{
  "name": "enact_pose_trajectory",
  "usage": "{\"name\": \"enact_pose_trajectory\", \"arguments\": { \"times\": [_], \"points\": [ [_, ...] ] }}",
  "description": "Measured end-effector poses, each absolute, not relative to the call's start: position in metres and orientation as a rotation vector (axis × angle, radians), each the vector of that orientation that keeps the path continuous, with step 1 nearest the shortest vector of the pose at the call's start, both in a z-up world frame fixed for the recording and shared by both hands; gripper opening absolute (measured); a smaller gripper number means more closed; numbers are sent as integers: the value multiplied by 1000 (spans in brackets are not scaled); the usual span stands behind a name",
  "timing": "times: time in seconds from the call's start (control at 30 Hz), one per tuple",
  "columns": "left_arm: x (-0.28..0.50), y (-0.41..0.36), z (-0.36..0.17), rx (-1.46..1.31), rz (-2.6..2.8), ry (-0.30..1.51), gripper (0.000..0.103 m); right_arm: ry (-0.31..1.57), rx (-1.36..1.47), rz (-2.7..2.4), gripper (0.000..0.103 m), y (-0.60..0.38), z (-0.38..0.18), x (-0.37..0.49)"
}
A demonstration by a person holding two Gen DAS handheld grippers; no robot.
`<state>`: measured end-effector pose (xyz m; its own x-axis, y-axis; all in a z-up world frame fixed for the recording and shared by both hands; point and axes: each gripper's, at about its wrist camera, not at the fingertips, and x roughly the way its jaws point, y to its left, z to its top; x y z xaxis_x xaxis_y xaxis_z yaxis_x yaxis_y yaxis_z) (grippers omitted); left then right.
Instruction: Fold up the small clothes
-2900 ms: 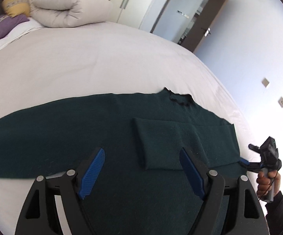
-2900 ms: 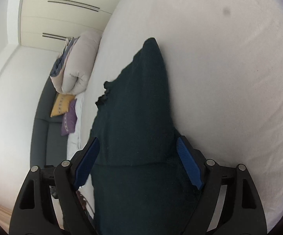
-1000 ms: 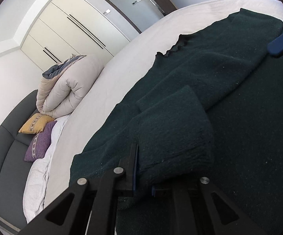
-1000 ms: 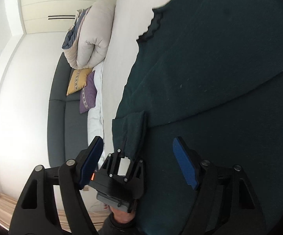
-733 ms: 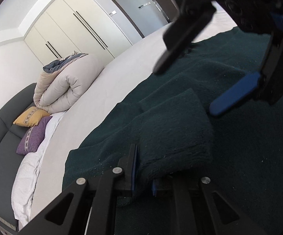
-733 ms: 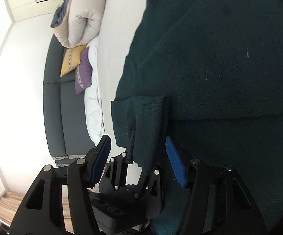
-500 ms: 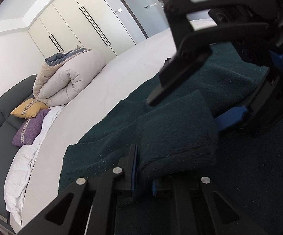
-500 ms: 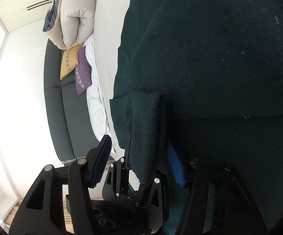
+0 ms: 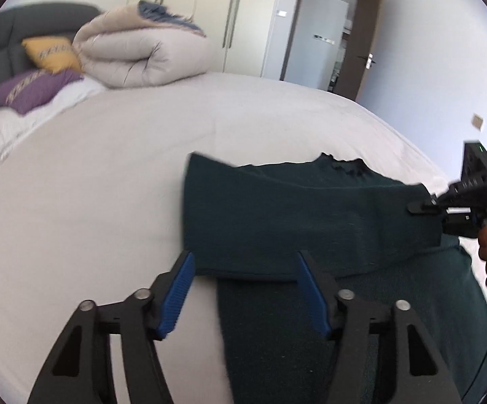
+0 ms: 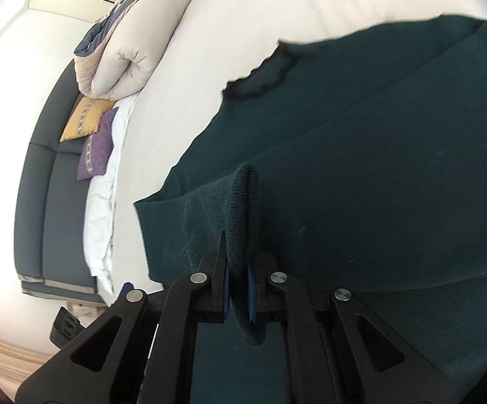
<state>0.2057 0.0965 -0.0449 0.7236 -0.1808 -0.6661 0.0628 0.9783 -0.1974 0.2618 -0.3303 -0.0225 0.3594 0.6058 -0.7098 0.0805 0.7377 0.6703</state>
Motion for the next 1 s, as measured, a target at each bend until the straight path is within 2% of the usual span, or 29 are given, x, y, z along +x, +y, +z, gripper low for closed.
{"name": "enact_pose_trajectory", "arguments": {
  "times": [0.07, 0.1, 0.27, 0.4, 0.67, 0.83, 1.0],
  "points": [
    [214, 122, -42, -231, -98, 763, 36, 1155, 588, 291, 6, -346, -14, 267],
    [219, 132, -38, -255, -86, 760, 33, 1149, 535, 257, 6, -354, -11, 269],
    [246, 147, -20, -301, -105, 757, 33, 1163, 419, 166, 6, -368, -15, 288],
    [271, 123, -20, -261, -169, 799, 33, 1161, 396, 135, 6, -359, -18, 301],
    [313, 70, -50, -175, -215, 904, 32, 1170, 324, 107, 7, -372, -39, 298],
    [326, 54, -81, -106, -181, 987, 32, 1149, 272, 108, 6, -369, -25, 285],
    [320, 52, -99, -75, -171, 961, 32, 1158, 269, 95, 7, -375, -38, 286]
  ]
}}
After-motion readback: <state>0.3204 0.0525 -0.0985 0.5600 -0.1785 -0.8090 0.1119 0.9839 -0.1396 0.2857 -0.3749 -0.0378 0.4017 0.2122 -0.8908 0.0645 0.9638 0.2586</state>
